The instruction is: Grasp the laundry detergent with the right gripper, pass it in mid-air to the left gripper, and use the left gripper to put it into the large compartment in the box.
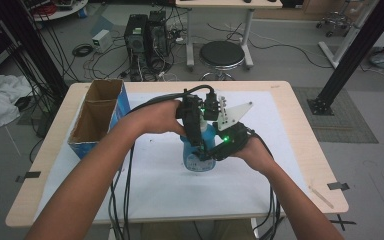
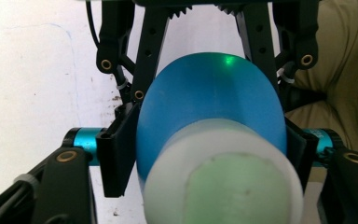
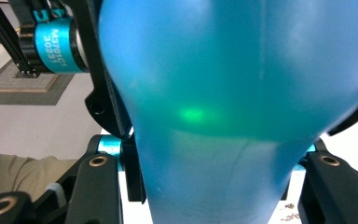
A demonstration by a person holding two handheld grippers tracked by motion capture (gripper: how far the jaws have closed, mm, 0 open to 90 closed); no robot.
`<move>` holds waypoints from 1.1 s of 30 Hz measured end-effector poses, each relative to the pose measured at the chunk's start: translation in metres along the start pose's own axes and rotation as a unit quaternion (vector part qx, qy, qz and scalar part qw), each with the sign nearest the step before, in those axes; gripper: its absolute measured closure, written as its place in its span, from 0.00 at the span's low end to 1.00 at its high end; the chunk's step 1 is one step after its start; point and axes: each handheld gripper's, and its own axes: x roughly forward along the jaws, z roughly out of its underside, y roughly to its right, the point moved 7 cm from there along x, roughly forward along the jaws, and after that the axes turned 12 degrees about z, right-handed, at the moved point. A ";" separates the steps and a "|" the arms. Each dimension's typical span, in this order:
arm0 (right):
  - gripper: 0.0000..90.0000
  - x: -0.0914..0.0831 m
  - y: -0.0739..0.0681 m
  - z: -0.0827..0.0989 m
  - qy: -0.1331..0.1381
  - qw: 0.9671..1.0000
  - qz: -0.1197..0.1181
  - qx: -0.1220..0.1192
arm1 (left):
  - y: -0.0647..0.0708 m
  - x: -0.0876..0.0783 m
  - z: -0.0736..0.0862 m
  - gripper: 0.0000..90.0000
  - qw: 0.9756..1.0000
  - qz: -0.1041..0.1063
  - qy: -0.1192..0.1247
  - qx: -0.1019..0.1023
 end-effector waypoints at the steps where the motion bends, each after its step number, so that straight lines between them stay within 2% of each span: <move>1: 0.50 0.000 0.000 0.000 0.000 1.000 0.000 -0.002 | 0.000 0.000 0.000 0.40 1.000 0.000 -0.001 0.001; 16: 0.50 -0.001 -0.002 0.000 0.000 1.000 -0.004 -0.003 | 0.004 -0.001 -0.002 0.42 1.000 0.001 0.006 0.007; 19: 0.49 -0.003 -0.003 -0.002 -0.001 1.000 0.003 -0.006 | 0.005 -0.003 -0.003 0.42 1.000 0.003 0.008 0.008; 20: 0.47 -0.003 -0.003 -0.003 -0.002 1.000 0.007 -0.010 | 0.005 -0.003 -0.003 0.42 1.000 0.005 0.006 0.008; 23: 0.35 -0.008 -0.002 -0.005 0.000 1.000 0.014 -0.001 | 0.006 -0.004 -0.003 0.42 1.000 0.006 0.007 0.008; 26: 0.24 -0.014 -0.001 0.000 -0.018 1.000 0.019 -0.012 | 0.006 -0.009 -0.001 0.42 1.000 0.003 0.010 0.005; 29: 0.24 -0.020 -0.001 0.002 -0.022 0.999 0.023 -0.023 | 0.006 -0.015 0.002 0.42 1.000 0.002 0.019 0.001; 31: 0.11 -0.024 0.001 0.003 -0.027 0.999 0.031 -0.015 | 0.006 -0.017 0.005 0.42 1.000 -0.003 0.018 -0.002; 33: 0.11 -0.029 0.006 0.004 -0.035 0.998 0.052 0.002 | 0.006 -0.020 0.008 0.42 1.000 -0.009 0.021 -0.010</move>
